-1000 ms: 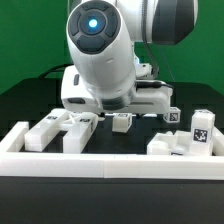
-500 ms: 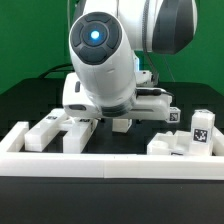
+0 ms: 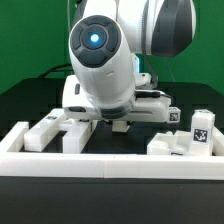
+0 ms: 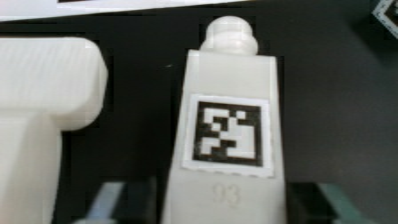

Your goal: Assemble chair

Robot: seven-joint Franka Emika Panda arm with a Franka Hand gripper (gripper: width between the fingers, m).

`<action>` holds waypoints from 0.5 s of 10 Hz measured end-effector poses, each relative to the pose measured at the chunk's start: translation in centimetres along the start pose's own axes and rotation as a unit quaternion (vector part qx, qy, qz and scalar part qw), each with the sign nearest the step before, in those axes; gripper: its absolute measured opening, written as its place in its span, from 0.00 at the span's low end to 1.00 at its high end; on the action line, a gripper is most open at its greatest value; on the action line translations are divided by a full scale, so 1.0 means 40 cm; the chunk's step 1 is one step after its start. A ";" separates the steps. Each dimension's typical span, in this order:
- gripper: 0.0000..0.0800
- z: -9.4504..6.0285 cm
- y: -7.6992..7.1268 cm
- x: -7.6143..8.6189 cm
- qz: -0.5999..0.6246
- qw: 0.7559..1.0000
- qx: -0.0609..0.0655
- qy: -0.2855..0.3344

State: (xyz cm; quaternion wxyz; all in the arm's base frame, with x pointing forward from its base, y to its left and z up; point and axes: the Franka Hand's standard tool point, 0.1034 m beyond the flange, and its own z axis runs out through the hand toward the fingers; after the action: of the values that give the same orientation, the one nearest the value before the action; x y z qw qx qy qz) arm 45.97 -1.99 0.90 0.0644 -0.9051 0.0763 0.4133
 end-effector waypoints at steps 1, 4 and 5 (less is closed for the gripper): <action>0.36 0.000 0.000 0.000 0.000 1.000 0.000 0.000; 0.36 -0.007 -0.003 -0.002 -0.001 1.000 0.000 0.002; 0.36 -0.022 -0.009 -0.007 -0.004 1.000 0.000 0.007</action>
Offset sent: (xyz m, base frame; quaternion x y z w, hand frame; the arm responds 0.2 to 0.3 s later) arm 0.0024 0.0041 0.0099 -0.0102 0.0040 -0.0119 0.9999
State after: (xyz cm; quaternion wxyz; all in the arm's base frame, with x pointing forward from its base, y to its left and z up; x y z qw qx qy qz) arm 46.50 -1.75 1.70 0.0652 -0.9082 0.0730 0.4069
